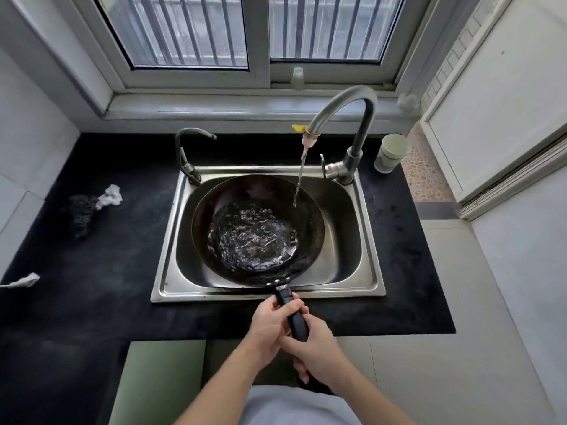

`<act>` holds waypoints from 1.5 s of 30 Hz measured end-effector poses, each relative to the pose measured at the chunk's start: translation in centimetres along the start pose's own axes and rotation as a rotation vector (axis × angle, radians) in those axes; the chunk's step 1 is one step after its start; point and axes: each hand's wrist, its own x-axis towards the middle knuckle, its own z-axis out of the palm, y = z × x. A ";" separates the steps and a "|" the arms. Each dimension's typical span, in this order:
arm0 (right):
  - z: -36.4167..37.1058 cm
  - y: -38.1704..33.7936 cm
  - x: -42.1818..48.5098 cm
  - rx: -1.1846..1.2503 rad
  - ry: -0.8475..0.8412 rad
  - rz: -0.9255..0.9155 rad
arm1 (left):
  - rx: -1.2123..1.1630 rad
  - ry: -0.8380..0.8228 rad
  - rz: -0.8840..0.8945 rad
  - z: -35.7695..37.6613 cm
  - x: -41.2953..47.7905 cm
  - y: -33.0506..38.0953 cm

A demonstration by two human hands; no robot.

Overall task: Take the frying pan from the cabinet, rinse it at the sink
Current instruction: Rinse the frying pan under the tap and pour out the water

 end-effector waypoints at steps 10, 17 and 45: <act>-0.9 -1.7 1.7 0.043 -0.059 -0.077 | 0.017 0.053 0.095 1.0 0.5 2.2; 0.2 -1.9 1.8 0.093 -0.113 -0.095 | 0.054 0.083 0.119 -0.1 -0.3 2.9; -4.8 1.1 -2.1 -0.344 0.287 -0.005 | -0.144 -0.257 -0.226 6.1 1.0 -1.3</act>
